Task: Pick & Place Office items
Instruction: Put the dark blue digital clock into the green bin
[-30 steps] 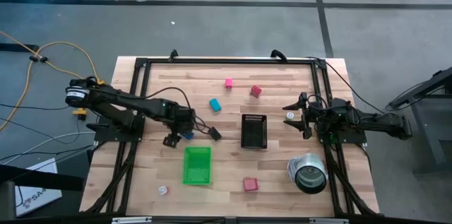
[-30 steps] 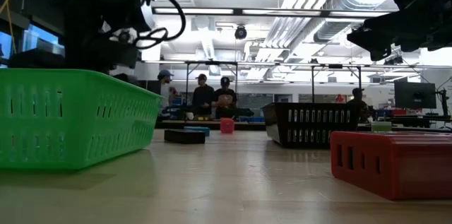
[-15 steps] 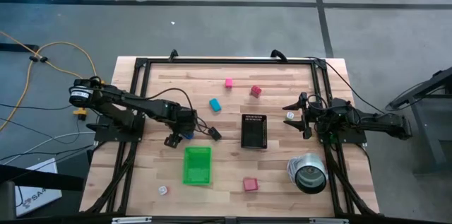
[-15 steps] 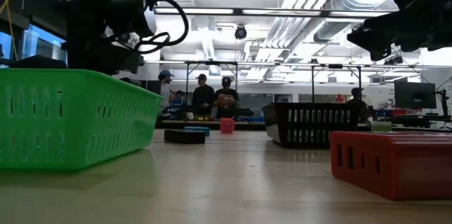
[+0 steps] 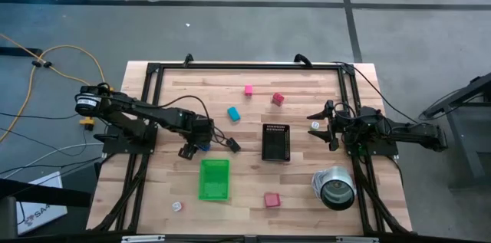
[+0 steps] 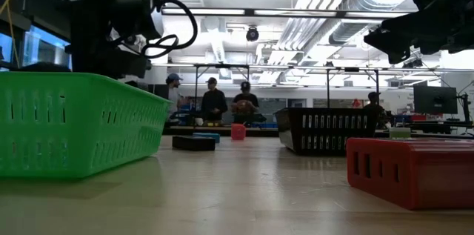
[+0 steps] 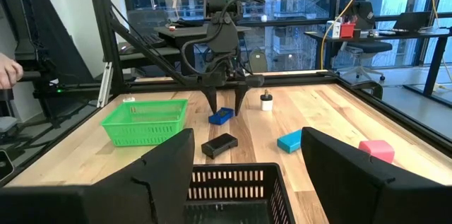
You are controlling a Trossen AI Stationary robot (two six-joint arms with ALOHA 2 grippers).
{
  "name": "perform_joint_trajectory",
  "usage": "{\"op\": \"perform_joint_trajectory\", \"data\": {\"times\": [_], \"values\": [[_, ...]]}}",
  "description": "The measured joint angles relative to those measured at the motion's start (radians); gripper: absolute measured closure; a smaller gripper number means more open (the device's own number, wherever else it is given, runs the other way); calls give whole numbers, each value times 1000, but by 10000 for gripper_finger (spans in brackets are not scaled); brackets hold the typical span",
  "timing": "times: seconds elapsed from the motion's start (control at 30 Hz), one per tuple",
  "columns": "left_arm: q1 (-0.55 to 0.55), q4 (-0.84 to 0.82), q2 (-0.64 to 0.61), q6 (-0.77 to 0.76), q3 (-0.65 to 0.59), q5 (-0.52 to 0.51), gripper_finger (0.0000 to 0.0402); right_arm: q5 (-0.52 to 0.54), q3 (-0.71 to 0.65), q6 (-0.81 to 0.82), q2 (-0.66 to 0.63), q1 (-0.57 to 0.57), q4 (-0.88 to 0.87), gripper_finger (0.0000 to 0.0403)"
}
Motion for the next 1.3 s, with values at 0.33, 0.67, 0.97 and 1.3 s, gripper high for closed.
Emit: {"op": "perform_joint_trajectory", "data": {"times": [0.33,0.67,0.97,1.3], "values": [[-3,-7,0,-1,0,2,156,0,0,0,0,0,0,155],[-3,-8,0,-5,0,3,201,0,0,0,0,0,0,155],[-3,-8,0,-5,0,4,232,0,0,0,0,0,0,155],[-3,-9,-1,-15,0,3,246,0,0,0,0,0,0,155]]}}
